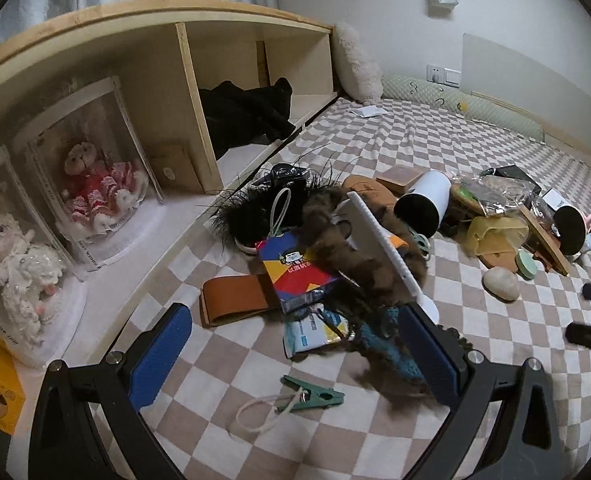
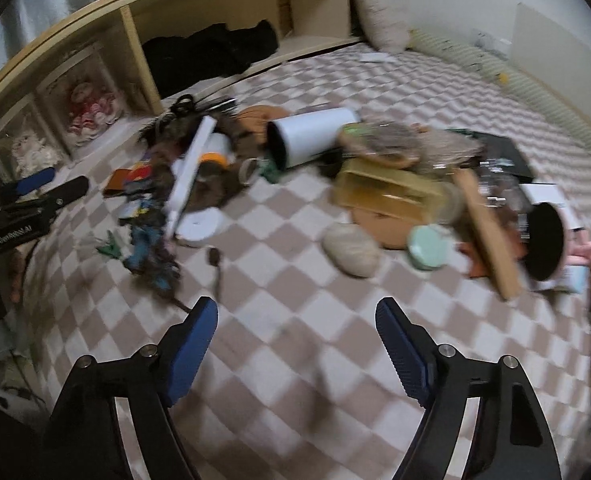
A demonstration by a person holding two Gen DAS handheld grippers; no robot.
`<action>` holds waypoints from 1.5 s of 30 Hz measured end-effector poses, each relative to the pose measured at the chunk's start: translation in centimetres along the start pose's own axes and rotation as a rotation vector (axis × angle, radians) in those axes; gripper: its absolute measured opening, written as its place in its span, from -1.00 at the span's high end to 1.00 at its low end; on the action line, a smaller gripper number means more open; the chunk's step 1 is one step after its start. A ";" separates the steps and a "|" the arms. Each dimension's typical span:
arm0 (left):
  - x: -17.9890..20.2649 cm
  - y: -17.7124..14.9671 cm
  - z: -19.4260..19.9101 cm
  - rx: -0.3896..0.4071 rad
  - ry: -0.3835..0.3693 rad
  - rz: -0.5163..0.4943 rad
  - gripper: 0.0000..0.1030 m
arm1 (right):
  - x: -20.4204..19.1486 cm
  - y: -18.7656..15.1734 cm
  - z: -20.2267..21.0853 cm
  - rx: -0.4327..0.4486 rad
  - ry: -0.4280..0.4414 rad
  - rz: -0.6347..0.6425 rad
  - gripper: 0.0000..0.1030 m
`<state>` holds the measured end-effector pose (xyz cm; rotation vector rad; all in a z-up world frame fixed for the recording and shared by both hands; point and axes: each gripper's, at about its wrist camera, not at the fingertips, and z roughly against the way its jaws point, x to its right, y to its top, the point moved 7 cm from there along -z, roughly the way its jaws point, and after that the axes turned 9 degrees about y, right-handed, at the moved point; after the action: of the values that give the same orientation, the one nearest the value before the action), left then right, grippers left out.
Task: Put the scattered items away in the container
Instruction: 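Move the right tool to the blue crochet toy while the left tool approaches the green clothespin, then grasp the blue crochet toy with the right tool while the left tool grasps the green clothespin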
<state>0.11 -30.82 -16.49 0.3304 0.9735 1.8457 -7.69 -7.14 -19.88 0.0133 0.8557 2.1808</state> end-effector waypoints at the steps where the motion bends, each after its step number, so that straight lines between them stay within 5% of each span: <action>1: -0.2 0.0 -0.3 -0.001 -0.005 0.008 -1.00 | -0.5 0.1 -0.7 0.001 0.019 -0.004 -0.59; 16: -1.6 -6.1 -2.3 -0.086 -0.018 0.022 -1.00 | -7.0 1.6 -8.9 -0.050 0.242 -0.065 -0.34; 23: -0.6 -8.3 -2.7 -0.110 -0.055 0.000 -1.00 | -7.8 0.8 -10.6 -0.132 0.240 -0.064 0.47; 26: -0.2 -8.6 -2.7 -0.099 -0.062 -0.024 -1.00 | -7.3 -0.1 -9.8 -0.160 0.217 -0.035 0.69; 34: 1.2 -6.6 -2.8 -0.014 -0.151 -0.154 -1.00 | -3.8 -3.2 -4.9 -0.232 0.150 -0.020 0.75; 36: 1.6 -6.0 -2.9 0.010 -0.169 -0.203 -1.00 | -2.9 -4.0 -3.6 -0.250 0.133 -0.017 0.95; 38: 2.1 -5.5 -3.3 0.014 -0.212 -0.243 -1.00 | -2.0 -4.8 -2.3 -0.268 0.116 -0.014 0.95; 45: 4.3 -7.5 -4.8 -0.165 -0.422 -0.295 -1.00 | -0.9 -6.6 -0.5 -0.290 0.092 -0.017 0.95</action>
<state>-0.03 -27.96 -25.98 0.4296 0.5431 1.4944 -2.81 -4.87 -23.90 -0.2377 0.5794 2.2836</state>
